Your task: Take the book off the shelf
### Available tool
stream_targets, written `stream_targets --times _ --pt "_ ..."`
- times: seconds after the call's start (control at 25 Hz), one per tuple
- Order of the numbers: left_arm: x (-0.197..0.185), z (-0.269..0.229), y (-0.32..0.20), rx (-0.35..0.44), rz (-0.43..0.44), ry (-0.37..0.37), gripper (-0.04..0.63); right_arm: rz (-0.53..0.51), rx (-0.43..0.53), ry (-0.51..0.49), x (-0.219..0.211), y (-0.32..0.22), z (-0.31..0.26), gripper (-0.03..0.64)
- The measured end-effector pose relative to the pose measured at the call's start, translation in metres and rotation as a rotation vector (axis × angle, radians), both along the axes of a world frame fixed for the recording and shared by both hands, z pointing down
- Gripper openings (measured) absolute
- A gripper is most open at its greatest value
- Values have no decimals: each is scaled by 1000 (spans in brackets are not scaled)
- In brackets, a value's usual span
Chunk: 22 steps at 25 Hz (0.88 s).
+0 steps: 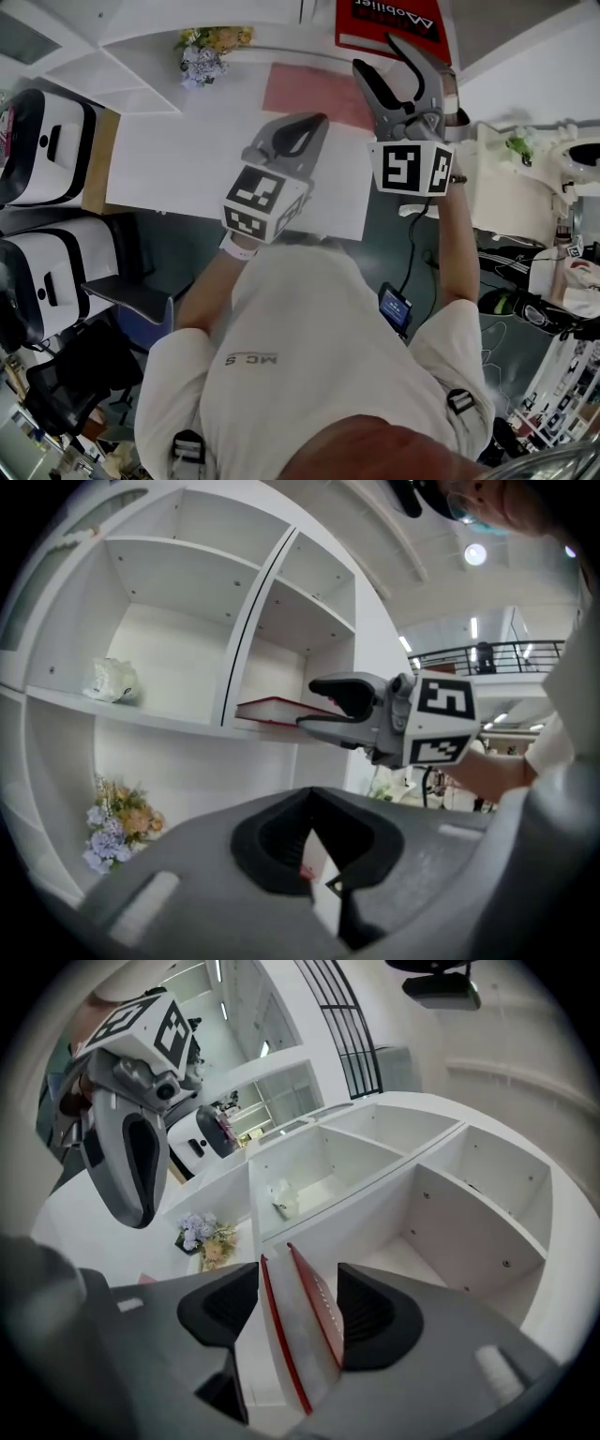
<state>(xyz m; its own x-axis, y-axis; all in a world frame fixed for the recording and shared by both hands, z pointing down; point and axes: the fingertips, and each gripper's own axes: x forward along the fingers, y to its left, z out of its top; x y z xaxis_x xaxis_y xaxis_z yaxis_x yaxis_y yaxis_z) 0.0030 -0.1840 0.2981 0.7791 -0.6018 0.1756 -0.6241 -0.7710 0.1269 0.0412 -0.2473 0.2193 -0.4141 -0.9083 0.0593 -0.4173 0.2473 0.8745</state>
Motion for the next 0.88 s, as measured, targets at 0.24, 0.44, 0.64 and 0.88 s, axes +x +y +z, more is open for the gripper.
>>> stream_targets --times 0.24,0.44,0.64,0.88 --pt "-2 0 -2 -3 5 12 2 42 -16 119 1 -19 14 260" --pt "-1 4 1 -24 5 35 2 93 -11 181 2 -32 21 262" --pt "0 12 7 -45 16 39 2 144 -3 223 4 -41 23 262" --pt "-6 17 7 -56 11 40 2 191 30 268 5 -48 22 195"
